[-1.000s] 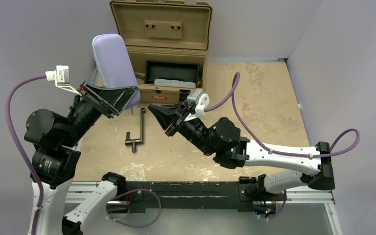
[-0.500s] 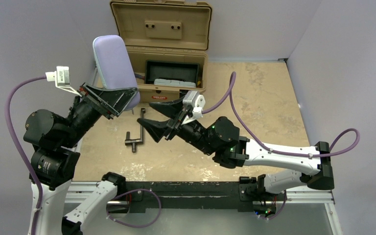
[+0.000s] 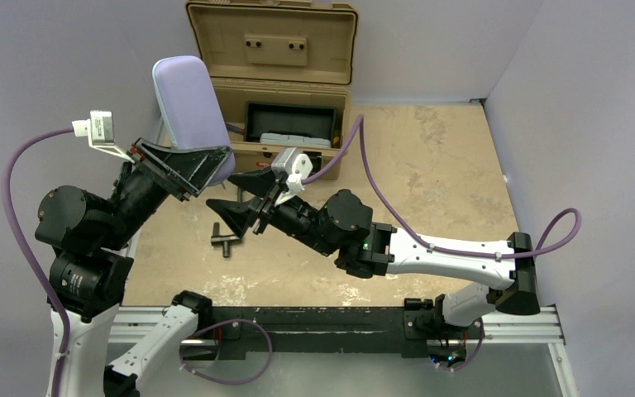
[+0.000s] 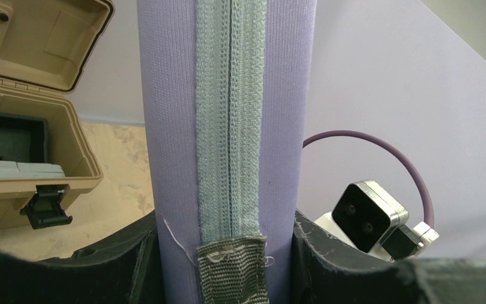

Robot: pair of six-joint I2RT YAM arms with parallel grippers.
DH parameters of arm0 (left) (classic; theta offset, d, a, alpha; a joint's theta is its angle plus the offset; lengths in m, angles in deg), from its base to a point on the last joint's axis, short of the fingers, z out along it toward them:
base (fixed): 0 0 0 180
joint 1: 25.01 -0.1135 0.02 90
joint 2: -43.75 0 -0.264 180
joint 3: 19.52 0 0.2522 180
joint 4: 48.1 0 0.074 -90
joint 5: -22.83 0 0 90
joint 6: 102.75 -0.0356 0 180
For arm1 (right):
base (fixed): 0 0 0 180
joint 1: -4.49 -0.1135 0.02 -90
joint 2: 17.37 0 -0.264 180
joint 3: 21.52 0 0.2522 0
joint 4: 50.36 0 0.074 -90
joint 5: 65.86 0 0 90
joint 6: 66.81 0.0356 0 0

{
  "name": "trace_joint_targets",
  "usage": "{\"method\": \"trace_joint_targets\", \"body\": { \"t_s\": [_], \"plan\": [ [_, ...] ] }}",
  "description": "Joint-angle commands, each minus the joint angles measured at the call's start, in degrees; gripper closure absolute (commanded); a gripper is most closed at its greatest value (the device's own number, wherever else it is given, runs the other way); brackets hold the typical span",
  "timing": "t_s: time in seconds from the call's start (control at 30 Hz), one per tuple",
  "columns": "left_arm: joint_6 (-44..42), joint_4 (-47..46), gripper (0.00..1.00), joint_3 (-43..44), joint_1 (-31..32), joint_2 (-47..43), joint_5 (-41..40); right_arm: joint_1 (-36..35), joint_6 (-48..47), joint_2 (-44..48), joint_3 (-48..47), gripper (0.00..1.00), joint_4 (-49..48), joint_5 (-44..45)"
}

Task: Open the umbrella

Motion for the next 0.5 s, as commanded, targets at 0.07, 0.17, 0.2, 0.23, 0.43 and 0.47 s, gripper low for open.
{"method": "trace_joint_targets", "body": {
  "t_s": [0.07,0.17,0.2,0.23,0.43,0.47],
  "plan": [
    [-0.4,-6.5,1.0,1.8,0.1,-0.2,0.5,-0.1,-0.6,0.4,-3.4,0.61,-1.2,0.7],
    [-0.5,-6.5,1.0,1.7,0.1,-0.2,0.4,-0.1,-0.8,0.4,-3.6,0.67,-1.2,0.5],
    [-0.6,-6.5,1.0,1.7,0.1,-0.2,0.3,-0.1,-0.8,0.3,-3.7,0.68,-1.2,0.4],
    [-0.6,-6.7,1.0,1.6,0.1,-0.1,0.3,-0.1,-0.8,0.3,-3.8,0.69,-1.2,0.3],
    [-0.6,-7.1,1.0,1.2,0.1,0.0,0.2,-0.1,-1.2,0.0,-4.9,0.66,-0.9,0.4],
    [-0.5,-7.1,1.0,1.2,0.1,0.0,0.2,-0.2,-1.4,0.0,-5.0,0.65,-0.8,0.5]
  ]
}}
